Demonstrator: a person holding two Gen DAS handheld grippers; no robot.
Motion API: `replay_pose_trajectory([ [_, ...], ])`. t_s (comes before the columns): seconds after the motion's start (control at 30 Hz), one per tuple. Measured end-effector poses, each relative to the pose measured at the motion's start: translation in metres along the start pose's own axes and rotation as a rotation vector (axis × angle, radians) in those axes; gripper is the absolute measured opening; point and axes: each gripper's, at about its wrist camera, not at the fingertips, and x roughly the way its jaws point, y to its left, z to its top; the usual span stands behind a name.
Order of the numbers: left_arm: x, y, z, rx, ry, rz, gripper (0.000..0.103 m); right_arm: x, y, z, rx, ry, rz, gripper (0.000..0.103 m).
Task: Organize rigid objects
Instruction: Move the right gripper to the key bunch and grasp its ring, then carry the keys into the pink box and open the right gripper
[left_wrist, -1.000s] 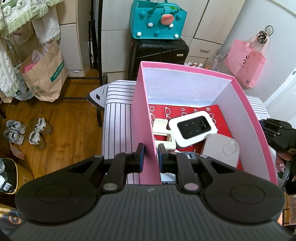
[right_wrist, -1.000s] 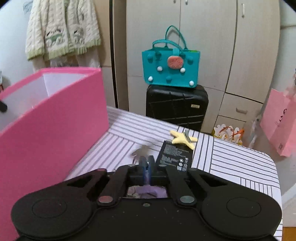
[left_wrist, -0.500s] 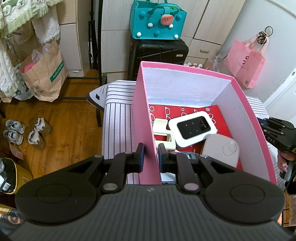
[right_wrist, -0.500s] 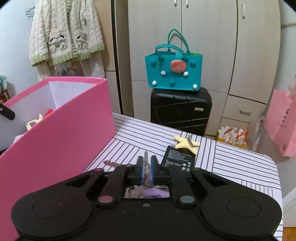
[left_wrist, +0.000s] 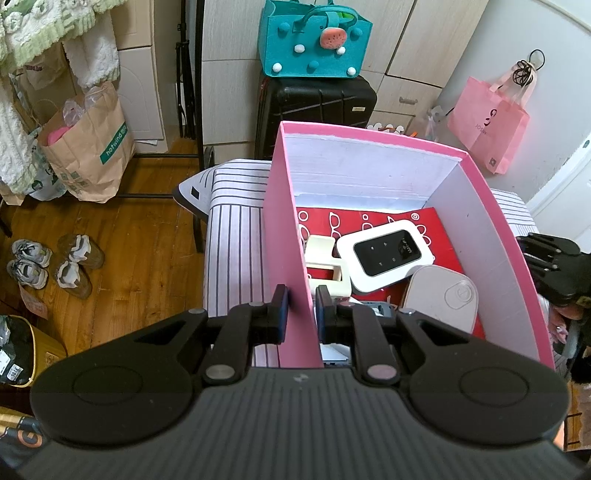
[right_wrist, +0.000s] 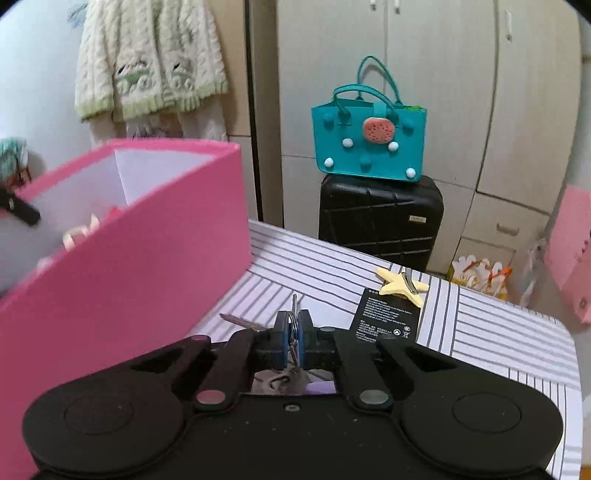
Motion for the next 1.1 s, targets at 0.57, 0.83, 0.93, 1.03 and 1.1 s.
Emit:
replay_pose_trajectory([
  [0.57, -0.002, -0.022, -0.004, 0.155, 0.053, 0.091, 0.011, -0.075, 0.009, 0.047, 0.225, -0.067, 0.189, 0.007],
  [0.83, -0.007, -0.041, -0.016, 0.261, 0.078, 0.16, 0.01, -0.091, 0.037, 0.082, 0.18, -0.088, 0.302, 0.007],
  [0.93, -0.009, -0.041, -0.02, 0.256, 0.071, 0.158, 0.01, -0.086, 0.05, 0.088, 0.176, -0.061, 0.362, 0.007],
  [1.03, -0.01, -0.041, -0.021, 0.26, 0.07, 0.158, 0.01, -0.078, 0.062, 0.088, 0.179, -0.02, 0.423, 0.007],
  [1.1, -0.011, -0.041, -0.021, 0.263, 0.069, 0.159, 0.01, -0.07, 0.071, 0.084, 0.187, 0.014, 0.459, 0.007],
])
